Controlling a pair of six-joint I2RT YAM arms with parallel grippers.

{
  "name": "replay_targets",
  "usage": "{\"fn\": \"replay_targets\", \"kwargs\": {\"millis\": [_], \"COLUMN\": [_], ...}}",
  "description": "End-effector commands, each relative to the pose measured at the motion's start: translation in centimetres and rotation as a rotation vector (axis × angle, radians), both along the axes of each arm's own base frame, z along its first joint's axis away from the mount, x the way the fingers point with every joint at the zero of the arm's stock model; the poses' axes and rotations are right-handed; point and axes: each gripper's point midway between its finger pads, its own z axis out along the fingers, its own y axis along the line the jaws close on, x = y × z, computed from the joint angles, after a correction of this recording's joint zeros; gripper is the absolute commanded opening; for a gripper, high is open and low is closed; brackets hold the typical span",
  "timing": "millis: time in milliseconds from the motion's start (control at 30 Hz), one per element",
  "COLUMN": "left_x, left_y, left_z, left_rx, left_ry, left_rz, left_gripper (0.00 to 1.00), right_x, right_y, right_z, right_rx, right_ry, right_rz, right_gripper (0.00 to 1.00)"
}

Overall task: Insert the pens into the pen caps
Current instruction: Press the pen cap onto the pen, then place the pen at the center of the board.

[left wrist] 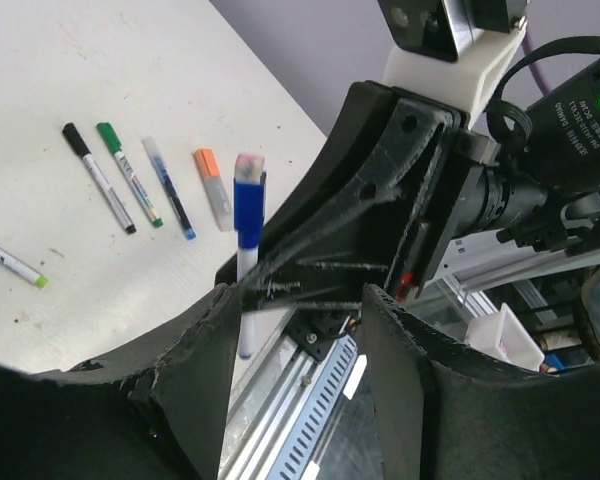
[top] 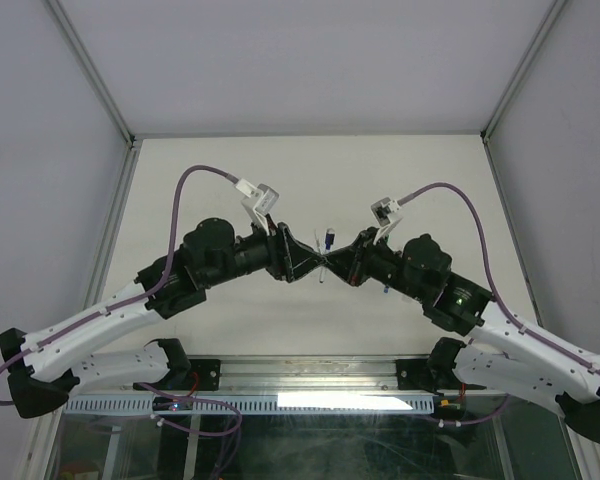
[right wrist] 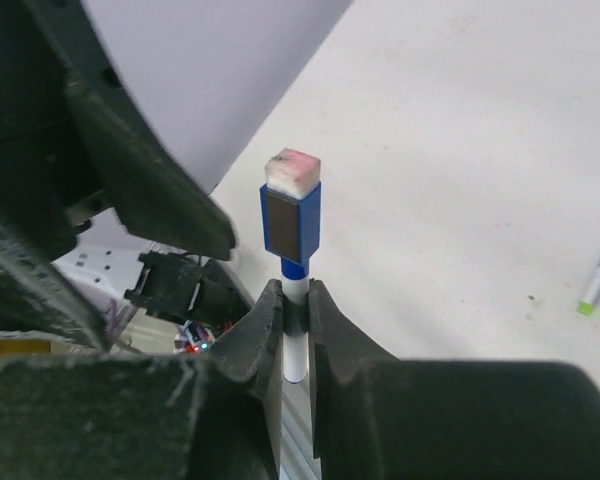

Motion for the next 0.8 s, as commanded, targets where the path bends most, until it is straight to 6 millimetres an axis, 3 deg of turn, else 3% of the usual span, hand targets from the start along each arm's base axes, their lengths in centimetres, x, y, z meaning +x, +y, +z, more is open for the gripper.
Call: {"fn": "replay_targets", "kwargs": {"millis": [0,333,567,633,767], "left_x": [1.2,5.8,5.5,5.3,5.0], "left_y": [1.9,5.9,7.1,7.6,8.4], "left_z": [1.2,-3.9,-5.9,-6.4,-7.1], "left_rx": [0.006,0.189,0.258,0.276,0.304], "left_ry": [-0.003,0.054,0.066,0.073,0.082], "left_rz": [0.08,0.247,0.257,0.262,0.279], "left_gripper": [0.52,0.58,0.62,0.67,0.67], "right_x": [2.0,6.3,12.3,13.7,15.6], "right_y": [-2.1,-6.1,-8.7,-9.0,-9.7], "right_z": [-1.5,-10.6,-14.9,-15.9,-18.7], "right_rx": [-0.042,-0.483,-0.623,-0.652,-0.72], "right_ry": [0.059,0.345,0.475,0.496,0.56], "right_rz": [-0.169,-0.427,-0.576,-0.599,-0.618], "right_gripper": [0.0,0.0,0.0,0.0,0.0]}}
